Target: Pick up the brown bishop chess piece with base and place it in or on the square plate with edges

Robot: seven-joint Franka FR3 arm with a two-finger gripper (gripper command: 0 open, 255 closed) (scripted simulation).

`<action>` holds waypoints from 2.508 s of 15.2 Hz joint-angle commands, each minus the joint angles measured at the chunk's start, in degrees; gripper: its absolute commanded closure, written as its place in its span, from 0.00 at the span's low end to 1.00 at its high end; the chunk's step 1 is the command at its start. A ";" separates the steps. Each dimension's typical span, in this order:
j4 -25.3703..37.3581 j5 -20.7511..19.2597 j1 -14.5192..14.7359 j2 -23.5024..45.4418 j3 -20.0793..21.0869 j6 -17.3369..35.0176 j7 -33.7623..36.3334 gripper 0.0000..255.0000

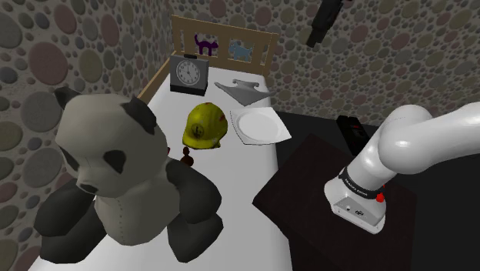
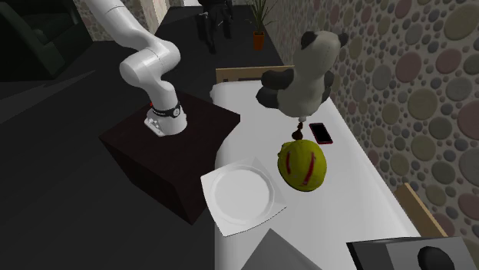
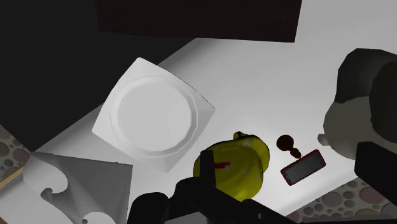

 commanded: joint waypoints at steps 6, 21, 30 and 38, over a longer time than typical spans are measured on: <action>-5.06 1.56 1.05 3.01 4.71 8.61 4.29 0.00; -8.28 0.78 2.72 24.76 18.71 34.36 19.13 0.00; -1.22 -10.53 2.72 44.83 24.61 45.54 33.48 0.00; 10.81 -24.21 8.26 63.93 22.37 49.10 46.90 0.00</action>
